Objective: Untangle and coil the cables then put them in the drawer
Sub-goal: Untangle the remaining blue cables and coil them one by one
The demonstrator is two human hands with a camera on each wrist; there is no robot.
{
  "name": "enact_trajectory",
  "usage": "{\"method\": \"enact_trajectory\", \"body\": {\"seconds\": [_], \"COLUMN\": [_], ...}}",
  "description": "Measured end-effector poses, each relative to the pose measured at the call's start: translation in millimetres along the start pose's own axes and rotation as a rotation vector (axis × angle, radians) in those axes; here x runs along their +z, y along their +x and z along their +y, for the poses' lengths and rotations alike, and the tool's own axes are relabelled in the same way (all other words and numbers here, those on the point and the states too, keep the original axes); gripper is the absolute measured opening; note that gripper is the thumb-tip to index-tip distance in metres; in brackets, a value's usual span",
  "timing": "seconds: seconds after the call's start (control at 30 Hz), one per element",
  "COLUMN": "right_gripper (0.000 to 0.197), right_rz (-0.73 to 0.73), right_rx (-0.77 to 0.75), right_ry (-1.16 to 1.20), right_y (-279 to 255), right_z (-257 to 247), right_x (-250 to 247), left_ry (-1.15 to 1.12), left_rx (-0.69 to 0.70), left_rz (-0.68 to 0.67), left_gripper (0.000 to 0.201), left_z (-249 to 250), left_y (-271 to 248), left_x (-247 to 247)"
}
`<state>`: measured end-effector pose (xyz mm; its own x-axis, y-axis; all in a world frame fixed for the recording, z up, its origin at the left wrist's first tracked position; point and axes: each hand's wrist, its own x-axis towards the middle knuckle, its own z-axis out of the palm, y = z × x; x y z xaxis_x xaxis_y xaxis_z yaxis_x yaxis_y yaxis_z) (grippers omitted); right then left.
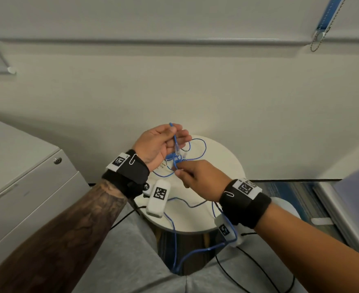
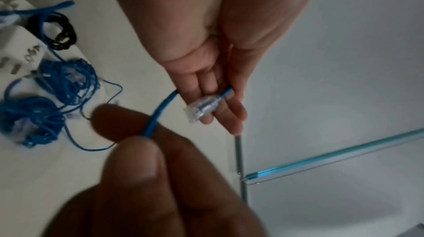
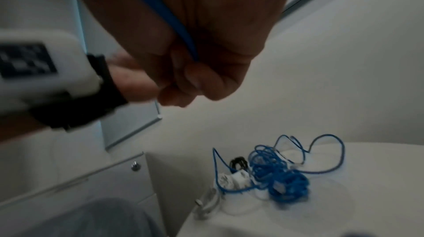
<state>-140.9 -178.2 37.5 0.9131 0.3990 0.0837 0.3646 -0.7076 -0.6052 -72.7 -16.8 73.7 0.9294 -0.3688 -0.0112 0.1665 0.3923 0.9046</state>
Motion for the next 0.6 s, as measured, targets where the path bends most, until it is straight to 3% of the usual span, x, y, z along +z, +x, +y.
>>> {"method": "enact_trajectory", "body": {"seconds": [0.13,0.2,0.27,0.4,0.5,0.6], "right_gripper": [0.020,0.011,0.021,0.020,0.009,0.021], "right_rz": [0.003,0.069,0.134,0.182,0.239,0.360], "right_rx": [-0.047,-0.053,-0.048,0.019,-0.017,-0.063], "right_ry": [-0.084,-0.005,0.127,0.228,-0.028,-0.113], "right_y": [0.4,0.7,2.6,4.6,3.3,2.4], "right_z": [-10.2,-14.4,-16.8,-8.4,7.1,17.3], "right_x": [-19.5,-32.6,-45.7,-66.3,-79.1,-79.1], "left_ry": [0.259,0.534,0.672,0.457,0.438,0.316], "left_rx": [0.086,0.131,0.110,-0.113,-0.211,-0.313], "left_rz": [0.074,0.062,-0.005,-0.098,-0.234,-0.315], "left_gripper": [0.016,0.015,0.019,0.027,0.027,0.025], "left_z": [-14.2,-21.4,-25.6,-16.2,-8.3,0.2], "left_y": [2.8,1.9,1.0,-5.9,-13.2,-15.4], "left_x": [-4.0,-1.9,0.7,10.8,15.7,14.6]}}
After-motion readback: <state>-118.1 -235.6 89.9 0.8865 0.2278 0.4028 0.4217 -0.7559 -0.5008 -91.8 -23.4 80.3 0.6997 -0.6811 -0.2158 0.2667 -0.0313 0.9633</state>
